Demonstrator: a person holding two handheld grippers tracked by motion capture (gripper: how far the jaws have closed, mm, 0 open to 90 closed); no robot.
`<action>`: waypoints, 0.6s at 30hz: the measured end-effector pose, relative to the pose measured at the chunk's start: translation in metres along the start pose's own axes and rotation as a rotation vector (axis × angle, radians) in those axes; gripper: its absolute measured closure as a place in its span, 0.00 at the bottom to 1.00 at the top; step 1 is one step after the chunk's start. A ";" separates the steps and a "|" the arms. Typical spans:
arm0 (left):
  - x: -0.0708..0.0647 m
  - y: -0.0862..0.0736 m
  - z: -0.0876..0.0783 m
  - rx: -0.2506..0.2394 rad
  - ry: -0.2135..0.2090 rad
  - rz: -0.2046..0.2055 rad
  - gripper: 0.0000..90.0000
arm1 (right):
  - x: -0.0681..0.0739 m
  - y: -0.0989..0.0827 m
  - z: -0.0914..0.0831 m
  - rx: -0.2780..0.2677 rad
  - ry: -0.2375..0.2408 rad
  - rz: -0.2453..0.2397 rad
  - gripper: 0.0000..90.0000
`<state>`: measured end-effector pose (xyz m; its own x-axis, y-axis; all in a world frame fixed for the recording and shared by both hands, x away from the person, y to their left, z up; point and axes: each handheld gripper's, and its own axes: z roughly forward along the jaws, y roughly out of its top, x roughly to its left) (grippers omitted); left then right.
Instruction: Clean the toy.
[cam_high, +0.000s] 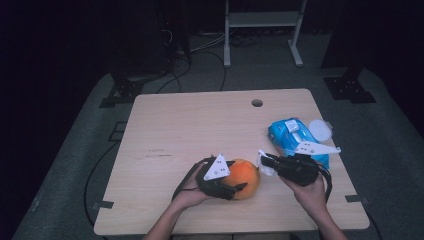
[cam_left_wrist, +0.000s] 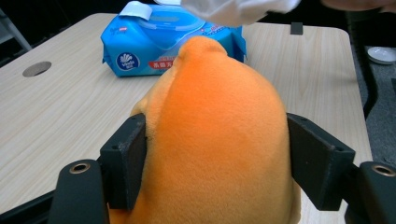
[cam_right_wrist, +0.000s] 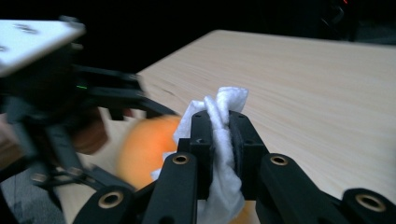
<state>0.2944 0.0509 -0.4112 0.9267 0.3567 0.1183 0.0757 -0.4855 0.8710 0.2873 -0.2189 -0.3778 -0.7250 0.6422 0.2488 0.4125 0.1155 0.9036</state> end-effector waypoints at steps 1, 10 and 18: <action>-0.001 0.000 0.001 0.000 -0.001 0.001 0.31 | 0.005 0.001 0.001 -0.001 0.010 -0.016 0.89; 0.000 0.003 0.000 -0.013 -0.039 -0.009 0.22 | 0.026 -0.007 0.022 0.064 -0.034 -0.150 0.89; 0.023 -0.007 -0.012 -0.049 -0.073 -0.123 0.10 | 0.013 -0.014 0.014 0.079 -0.055 -0.139 0.89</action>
<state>0.3103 0.0717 -0.4089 0.9360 0.3511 -0.0242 0.1739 -0.4017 0.8991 0.2799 -0.2018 -0.3925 -0.7475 0.6565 0.1017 0.3541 0.2642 0.8971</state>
